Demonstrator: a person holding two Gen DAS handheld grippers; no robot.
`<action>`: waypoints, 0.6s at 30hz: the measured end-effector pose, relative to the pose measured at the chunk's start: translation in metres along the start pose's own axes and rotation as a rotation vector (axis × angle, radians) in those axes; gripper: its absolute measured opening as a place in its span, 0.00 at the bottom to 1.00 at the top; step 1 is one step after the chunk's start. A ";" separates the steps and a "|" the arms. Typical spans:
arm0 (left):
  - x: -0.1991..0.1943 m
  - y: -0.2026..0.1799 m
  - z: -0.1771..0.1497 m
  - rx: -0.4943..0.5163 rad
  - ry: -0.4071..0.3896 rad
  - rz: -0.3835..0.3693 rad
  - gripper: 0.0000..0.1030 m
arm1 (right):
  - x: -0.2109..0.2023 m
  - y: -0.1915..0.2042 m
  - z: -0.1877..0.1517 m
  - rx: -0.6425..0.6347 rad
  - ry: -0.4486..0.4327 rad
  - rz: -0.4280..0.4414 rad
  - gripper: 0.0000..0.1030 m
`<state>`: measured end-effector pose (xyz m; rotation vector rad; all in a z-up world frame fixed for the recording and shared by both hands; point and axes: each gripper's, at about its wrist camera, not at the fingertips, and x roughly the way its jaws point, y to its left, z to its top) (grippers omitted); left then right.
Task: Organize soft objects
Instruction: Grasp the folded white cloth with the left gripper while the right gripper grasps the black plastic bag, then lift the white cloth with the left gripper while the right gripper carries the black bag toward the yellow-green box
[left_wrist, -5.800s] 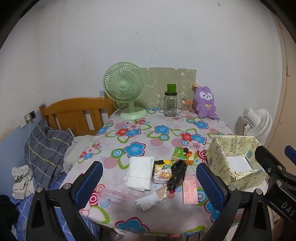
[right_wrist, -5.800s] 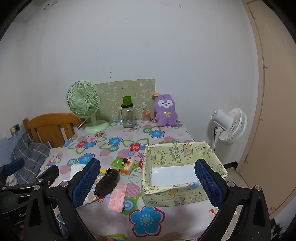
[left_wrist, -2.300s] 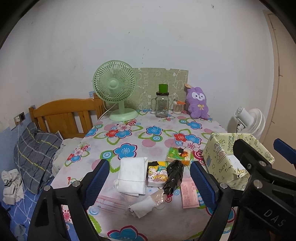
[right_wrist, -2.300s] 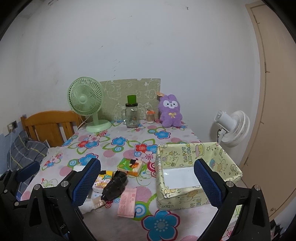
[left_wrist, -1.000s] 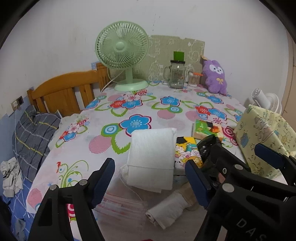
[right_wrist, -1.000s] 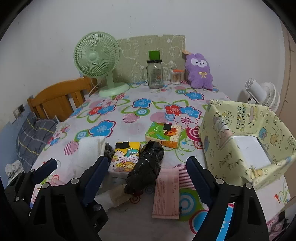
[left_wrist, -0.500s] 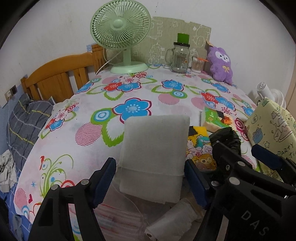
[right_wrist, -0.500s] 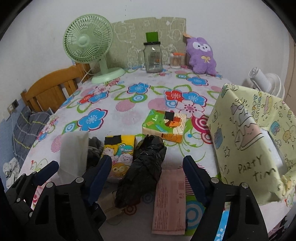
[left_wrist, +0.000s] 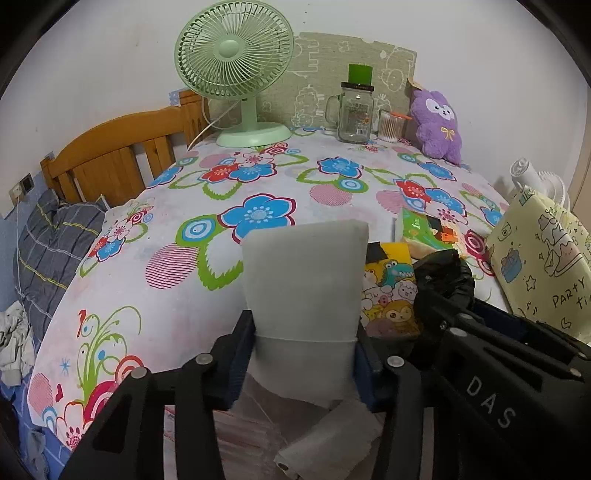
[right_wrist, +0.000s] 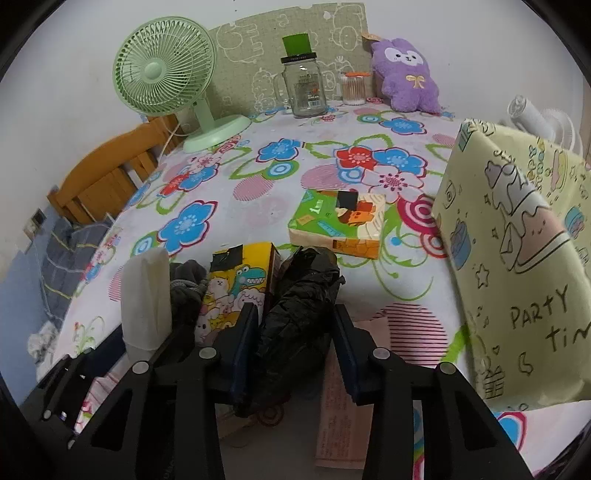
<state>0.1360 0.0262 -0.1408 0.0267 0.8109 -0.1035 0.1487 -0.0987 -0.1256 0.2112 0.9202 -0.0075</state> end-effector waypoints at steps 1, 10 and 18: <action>0.000 -0.001 0.000 0.002 -0.001 0.004 0.43 | -0.001 0.001 0.000 -0.006 -0.002 -0.001 0.39; -0.009 -0.001 0.001 -0.004 -0.005 0.017 0.33 | -0.014 0.011 0.000 -0.058 -0.034 -0.009 0.35; -0.028 -0.005 0.007 0.002 -0.045 0.010 0.27 | -0.036 0.013 0.005 -0.074 -0.082 -0.009 0.33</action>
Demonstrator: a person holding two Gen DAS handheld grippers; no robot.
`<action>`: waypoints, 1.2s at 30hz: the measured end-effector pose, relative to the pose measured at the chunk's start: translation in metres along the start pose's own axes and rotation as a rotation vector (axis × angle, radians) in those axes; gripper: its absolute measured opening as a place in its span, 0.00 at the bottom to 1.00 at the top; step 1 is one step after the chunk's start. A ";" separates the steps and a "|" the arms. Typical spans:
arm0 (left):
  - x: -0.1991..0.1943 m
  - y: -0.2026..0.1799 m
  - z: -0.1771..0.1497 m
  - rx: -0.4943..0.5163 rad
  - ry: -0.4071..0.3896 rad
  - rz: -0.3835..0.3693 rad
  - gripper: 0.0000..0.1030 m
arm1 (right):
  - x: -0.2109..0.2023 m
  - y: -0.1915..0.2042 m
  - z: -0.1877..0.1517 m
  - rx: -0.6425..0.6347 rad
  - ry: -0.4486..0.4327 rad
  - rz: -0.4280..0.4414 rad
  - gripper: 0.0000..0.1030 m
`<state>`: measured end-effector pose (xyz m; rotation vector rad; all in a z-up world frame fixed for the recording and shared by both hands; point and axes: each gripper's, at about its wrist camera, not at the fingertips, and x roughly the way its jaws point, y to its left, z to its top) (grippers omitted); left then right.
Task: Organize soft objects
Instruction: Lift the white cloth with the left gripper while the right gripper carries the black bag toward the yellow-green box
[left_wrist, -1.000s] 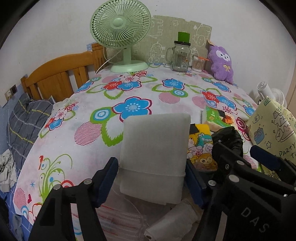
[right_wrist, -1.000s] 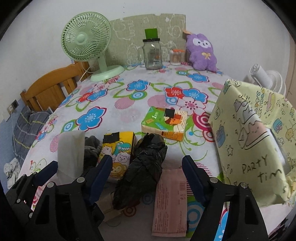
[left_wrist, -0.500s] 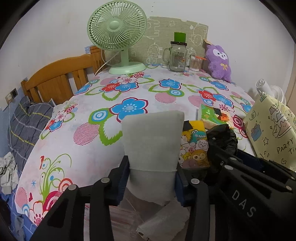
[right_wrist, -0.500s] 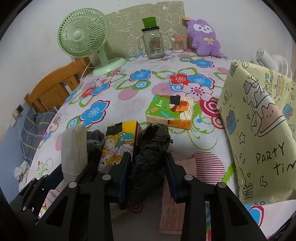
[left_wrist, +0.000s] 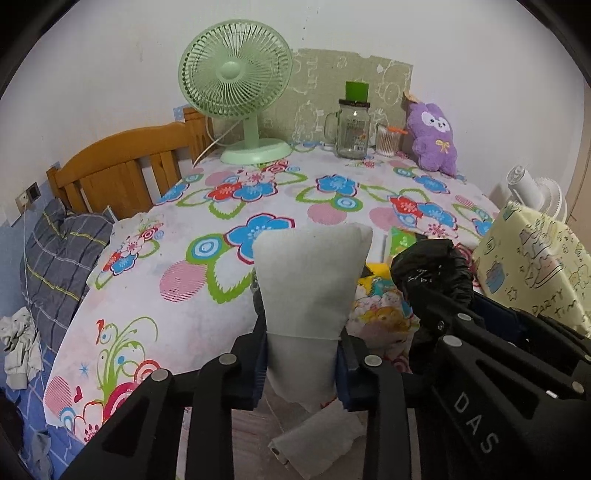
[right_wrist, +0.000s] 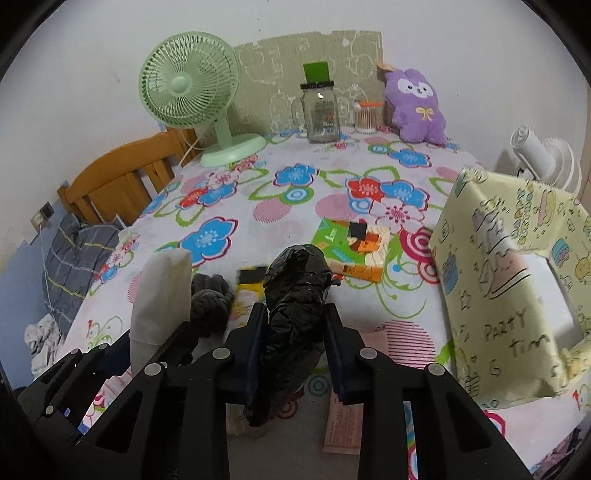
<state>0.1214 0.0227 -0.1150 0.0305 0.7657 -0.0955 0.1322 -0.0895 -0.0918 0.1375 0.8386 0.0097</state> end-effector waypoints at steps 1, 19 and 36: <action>-0.002 -0.001 0.001 0.002 -0.006 -0.001 0.26 | -0.003 0.000 0.001 -0.002 -0.006 -0.002 0.32; -0.048 -0.011 0.017 0.013 -0.086 -0.028 0.23 | -0.051 -0.002 0.017 -0.009 -0.090 -0.018 0.31; -0.087 -0.060 0.044 0.057 -0.163 -0.069 0.23 | -0.109 -0.042 0.040 0.010 -0.181 -0.045 0.31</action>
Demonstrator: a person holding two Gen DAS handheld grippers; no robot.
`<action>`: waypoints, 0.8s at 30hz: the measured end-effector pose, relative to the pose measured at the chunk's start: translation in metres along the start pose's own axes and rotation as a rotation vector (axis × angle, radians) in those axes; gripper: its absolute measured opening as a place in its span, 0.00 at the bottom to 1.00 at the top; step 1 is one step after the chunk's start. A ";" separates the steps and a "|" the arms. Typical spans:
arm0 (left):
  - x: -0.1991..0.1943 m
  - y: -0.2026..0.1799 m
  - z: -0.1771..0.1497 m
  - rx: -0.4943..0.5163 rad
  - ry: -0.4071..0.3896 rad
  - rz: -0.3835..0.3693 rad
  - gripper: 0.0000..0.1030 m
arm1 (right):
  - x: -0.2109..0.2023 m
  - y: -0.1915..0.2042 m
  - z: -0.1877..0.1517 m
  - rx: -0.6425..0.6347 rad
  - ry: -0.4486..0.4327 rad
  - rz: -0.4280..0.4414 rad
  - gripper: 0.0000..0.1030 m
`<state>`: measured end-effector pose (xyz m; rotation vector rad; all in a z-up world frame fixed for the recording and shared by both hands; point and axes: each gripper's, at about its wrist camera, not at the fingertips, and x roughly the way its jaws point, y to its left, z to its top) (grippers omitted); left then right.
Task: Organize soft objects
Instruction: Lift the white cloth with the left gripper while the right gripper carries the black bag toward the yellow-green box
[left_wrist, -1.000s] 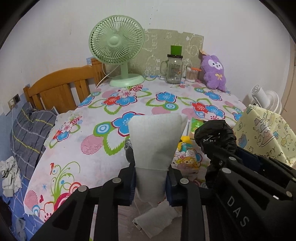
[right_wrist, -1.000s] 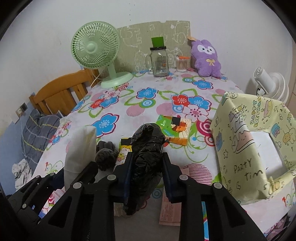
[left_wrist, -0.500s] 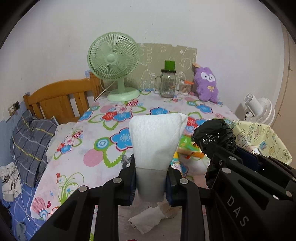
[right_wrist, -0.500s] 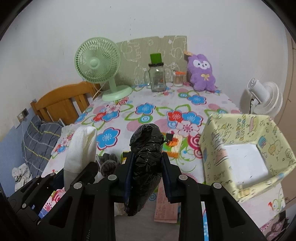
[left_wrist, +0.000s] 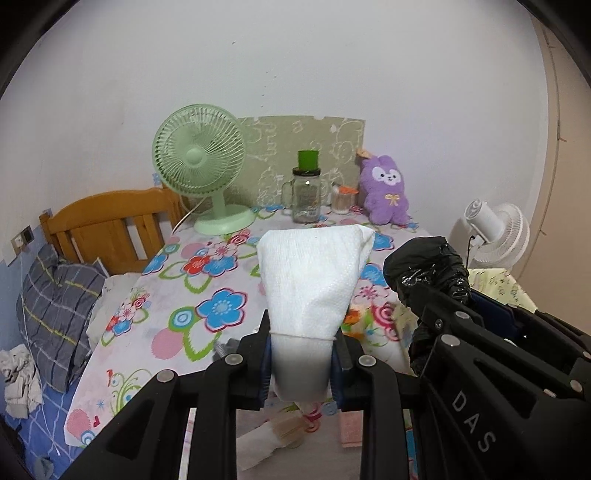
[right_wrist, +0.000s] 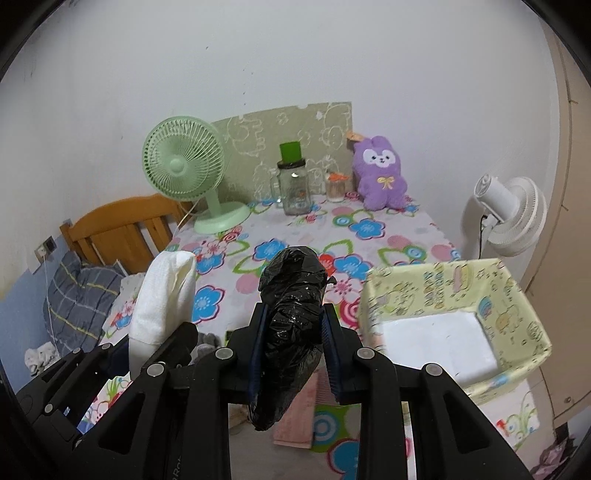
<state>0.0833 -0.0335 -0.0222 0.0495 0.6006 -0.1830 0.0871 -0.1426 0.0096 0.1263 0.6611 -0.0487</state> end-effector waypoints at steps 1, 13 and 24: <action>0.000 -0.003 0.001 0.002 -0.002 -0.004 0.23 | -0.001 -0.003 0.001 -0.001 -0.002 -0.002 0.31; 0.002 -0.053 0.016 0.031 -0.033 -0.067 0.24 | -0.016 -0.055 0.017 0.015 -0.041 -0.048 0.31; 0.015 -0.102 0.020 0.063 -0.023 -0.141 0.24 | -0.018 -0.102 0.020 0.024 -0.039 -0.102 0.31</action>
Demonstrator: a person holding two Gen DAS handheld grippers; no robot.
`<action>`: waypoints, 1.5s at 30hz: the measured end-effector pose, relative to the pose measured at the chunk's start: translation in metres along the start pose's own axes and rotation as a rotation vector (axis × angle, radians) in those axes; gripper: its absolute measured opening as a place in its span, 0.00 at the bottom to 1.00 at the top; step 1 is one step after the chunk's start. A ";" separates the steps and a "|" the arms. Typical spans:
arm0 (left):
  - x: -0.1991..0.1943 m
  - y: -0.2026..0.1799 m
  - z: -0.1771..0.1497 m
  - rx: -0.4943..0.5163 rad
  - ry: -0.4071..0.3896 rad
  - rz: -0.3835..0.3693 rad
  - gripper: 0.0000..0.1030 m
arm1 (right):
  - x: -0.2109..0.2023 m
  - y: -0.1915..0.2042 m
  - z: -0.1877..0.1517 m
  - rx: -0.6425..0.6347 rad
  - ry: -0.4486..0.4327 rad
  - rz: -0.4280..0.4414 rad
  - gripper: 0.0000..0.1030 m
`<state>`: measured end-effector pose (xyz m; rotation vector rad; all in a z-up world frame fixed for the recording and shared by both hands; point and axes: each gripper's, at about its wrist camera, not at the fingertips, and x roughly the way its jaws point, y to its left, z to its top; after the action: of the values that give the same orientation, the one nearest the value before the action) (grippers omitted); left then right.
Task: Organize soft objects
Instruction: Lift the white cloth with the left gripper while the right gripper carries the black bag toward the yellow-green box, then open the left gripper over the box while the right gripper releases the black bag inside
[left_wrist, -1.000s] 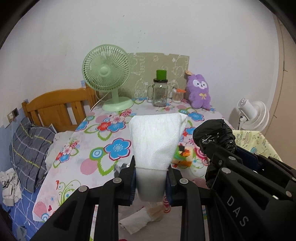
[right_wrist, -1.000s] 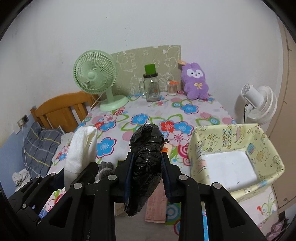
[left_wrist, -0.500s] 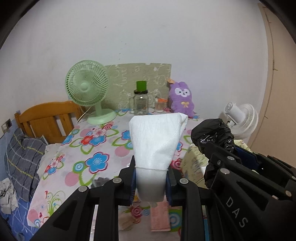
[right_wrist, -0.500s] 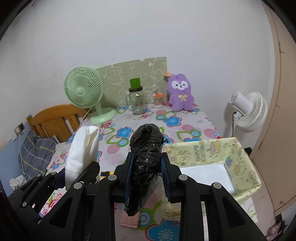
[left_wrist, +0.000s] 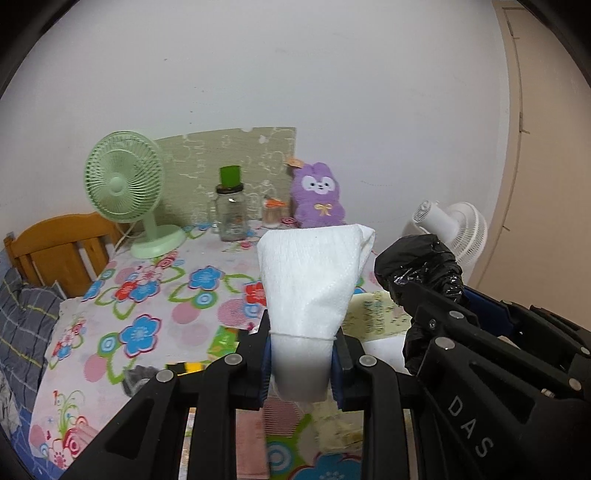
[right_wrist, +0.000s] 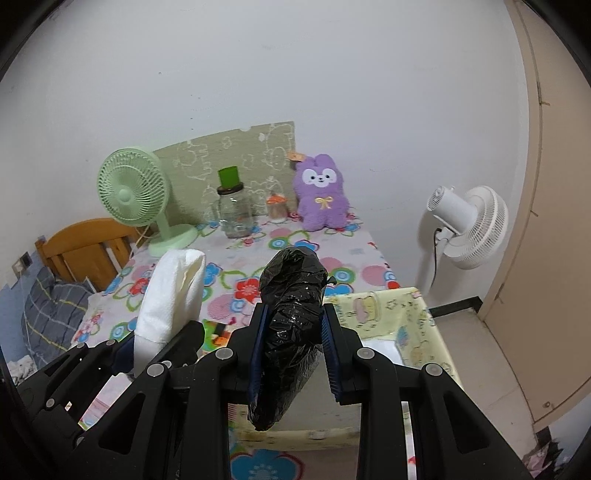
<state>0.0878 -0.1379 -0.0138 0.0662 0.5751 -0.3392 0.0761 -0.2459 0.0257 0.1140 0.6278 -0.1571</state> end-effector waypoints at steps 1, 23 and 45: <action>0.002 -0.003 0.000 0.003 0.001 -0.003 0.24 | 0.000 -0.004 0.000 0.002 0.001 -0.004 0.31; 0.067 -0.059 -0.012 0.044 0.146 -0.058 0.28 | 0.057 -0.071 -0.016 0.071 0.102 -0.006 0.31; 0.094 -0.068 -0.018 0.046 0.265 -0.059 0.75 | 0.083 -0.083 -0.022 0.084 0.164 0.004 0.56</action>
<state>0.1300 -0.2269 -0.0777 0.1404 0.8331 -0.4039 0.1146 -0.3336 -0.0454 0.2110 0.7846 -0.1714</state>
